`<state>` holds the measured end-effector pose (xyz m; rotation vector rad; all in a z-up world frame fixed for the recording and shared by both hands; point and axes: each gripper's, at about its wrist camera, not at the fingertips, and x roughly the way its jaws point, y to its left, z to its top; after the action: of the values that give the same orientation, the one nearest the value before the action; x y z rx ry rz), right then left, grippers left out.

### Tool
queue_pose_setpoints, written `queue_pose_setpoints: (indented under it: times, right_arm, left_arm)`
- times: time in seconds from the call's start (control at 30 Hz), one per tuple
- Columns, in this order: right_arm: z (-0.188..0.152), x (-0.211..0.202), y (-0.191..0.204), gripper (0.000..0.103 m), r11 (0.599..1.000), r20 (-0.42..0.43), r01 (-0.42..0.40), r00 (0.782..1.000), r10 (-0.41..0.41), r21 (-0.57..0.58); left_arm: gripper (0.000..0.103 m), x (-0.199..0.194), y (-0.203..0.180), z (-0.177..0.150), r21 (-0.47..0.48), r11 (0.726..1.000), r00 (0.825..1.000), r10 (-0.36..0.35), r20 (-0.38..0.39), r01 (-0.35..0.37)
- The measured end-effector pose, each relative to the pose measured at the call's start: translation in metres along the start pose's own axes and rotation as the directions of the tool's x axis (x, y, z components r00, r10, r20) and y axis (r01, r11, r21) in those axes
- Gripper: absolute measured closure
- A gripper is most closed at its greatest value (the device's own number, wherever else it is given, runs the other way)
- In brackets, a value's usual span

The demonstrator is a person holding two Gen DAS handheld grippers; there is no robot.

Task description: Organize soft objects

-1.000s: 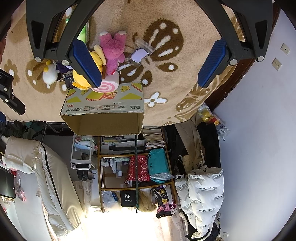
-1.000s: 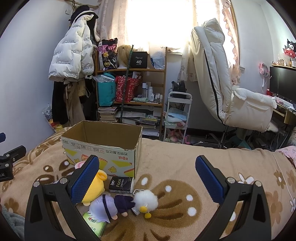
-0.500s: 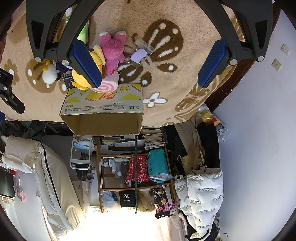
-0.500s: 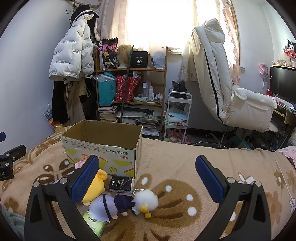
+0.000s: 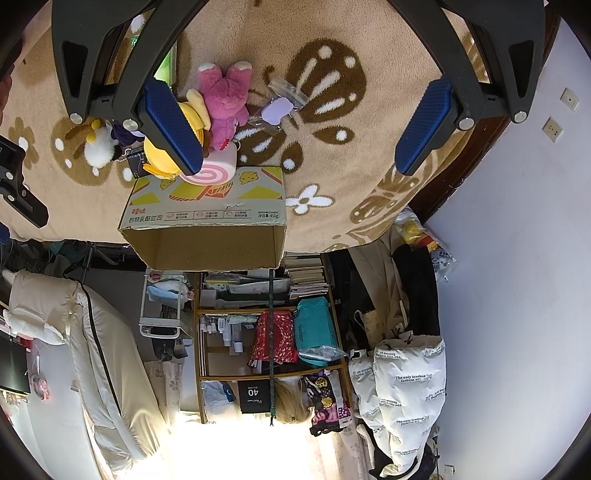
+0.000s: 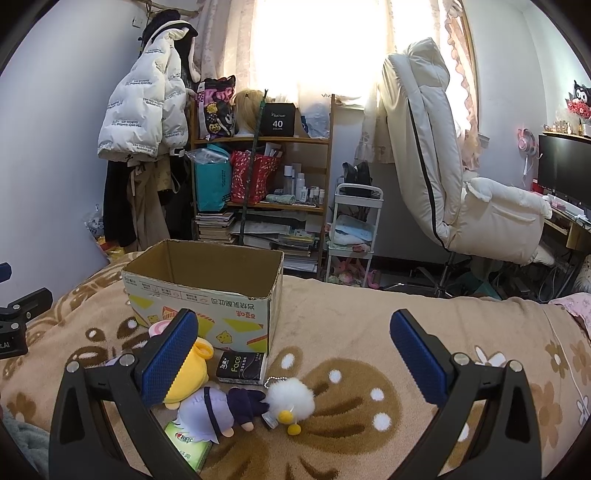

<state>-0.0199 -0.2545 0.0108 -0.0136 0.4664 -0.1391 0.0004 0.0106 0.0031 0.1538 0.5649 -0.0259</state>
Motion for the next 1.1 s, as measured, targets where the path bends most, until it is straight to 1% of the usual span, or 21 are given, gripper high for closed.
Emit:
queue_pose_setpoints:
  times: [0.37, 0.5, 0.6, 0.77, 0.9, 1.03, 1.1]
  right_arm:
    - [-0.003, 0.003, 0.002, 0.000, 1.000, -0.014, -0.014, 1.000, 0.013, -0.009]
    - [-0.004, 0.013, 0.002, 0.000, 0.999, -0.064, -0.034, 0.997, 0.034, -0.004]
    - [-0.003, 0.025, -0.001, 0.000, 0.999, -0.114, -0.046, 0.992, 0.047, 0.014]
    - [-0.008, 0.039, -0.006, 0.000, 0.998, -0.189, -0.051, 0.980, 0.057, 0.037]
    - [-0.012, 0.058, -0.014, 0.000, 0.996, -0.259, -0.053, 0.963, 0.069, 0.068]
    - [-0.014, 0.076, -0.021, 0.000, 0.994, -0.303, -0.063, 0.949, 0.088, 0.094]
    - [-0.015, 0.083, -0.024, 0.000, 0.994, -0.317, -0.056, 0.945, 0.084, 0.095]
  left_arm:
    - [0.001, 0.004, -0.003, 0.001, 0.004, 1.000, 1.000, 0.007, -0.016, -0.007]
    - [0.001, 0.016, -0.005, 0.000, 0.009, 0.999, 0.997, 0.032, -0.063, -0.032]
    - [0.001, 0.026, -0.002, -0.002, -0.009, 1.000, 0.994, 0.028, -0.105, -0.029]
    - [0.001, 0.045, 0.004, -0.008, -0.031, 0.999, 0.982, 0.031, -0.189, -0.038]
    - [0.001, 0.064, 0.007, -0.011, -0.032, 0.998, 0.966, 0.048, -0.254, -0.058]
    - [0.001, 0.081, 0.013, -0.009, -0.041, 0.995, 0.954, 0.072, -0.290, -0.088]
    - [0.001, 0.090, 0.016, -0.009, -0.055, 0.994, 0.947, 0.071, -0.314, -0.092]
